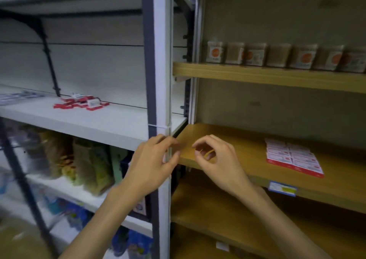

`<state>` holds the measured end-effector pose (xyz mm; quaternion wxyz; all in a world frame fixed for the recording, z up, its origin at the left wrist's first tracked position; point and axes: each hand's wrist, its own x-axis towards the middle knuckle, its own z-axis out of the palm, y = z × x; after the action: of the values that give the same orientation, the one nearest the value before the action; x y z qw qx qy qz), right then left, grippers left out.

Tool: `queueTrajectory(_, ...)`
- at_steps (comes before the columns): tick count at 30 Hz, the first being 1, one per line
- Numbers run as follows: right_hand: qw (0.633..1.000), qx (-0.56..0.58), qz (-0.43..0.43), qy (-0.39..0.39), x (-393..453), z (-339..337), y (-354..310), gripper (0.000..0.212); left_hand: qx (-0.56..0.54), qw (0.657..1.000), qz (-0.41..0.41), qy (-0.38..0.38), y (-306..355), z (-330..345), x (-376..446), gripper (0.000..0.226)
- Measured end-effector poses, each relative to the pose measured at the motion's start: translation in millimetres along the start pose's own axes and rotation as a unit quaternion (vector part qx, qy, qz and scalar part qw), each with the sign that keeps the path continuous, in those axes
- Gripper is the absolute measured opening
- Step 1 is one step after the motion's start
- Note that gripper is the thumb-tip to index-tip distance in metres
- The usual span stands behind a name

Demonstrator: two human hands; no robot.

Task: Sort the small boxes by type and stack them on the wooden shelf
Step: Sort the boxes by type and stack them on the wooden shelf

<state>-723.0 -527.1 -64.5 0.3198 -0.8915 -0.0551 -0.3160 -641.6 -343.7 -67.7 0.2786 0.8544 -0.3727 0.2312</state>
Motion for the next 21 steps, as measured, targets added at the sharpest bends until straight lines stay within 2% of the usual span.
queueTrajectory(3, 0.999, 0.03, -0.02, -0.004, 18, 50, -36, 0.01, -0.002, 1.0, -0.019, 0.007, -52, -34, -13, 0.024)
queueTrajectory(7, 0.999, 0.033, -0.037, -0.014, 52, 126, -83, 0.011, 0.031, 0.999, -0.038, -0.012, -139, -76, -26, 0.043)
queueTrajectory(9, 0.999, 0.02, -0.037, -0.022, 73, 163, -101, 0.011, 0.046, 0.997, -0.052, -0.028, -185, -94, -33, 0.042)
queueTrajectory(12, 1.0, -0.001, -0.016, -0.023, 105, 210, -122, 0.011, 0.046, 0.995, -0.067, -0.054, -244, -121, -40, 0.045)
queueTrajectory(15, 0.999, -0.013, 0.026, -0.021, 137, 246, -140, 0.011, 0.046, 0.994, -0.08, -0.061, -296, -150, -34, 0.04)
queueTrajectory(21, 0.996, -0.066, 0.059, -0.024, 183, 296, -161, 0.013, 0.021, 0.992, -0.104, -0.069, -372, -156, -21, 0.035)
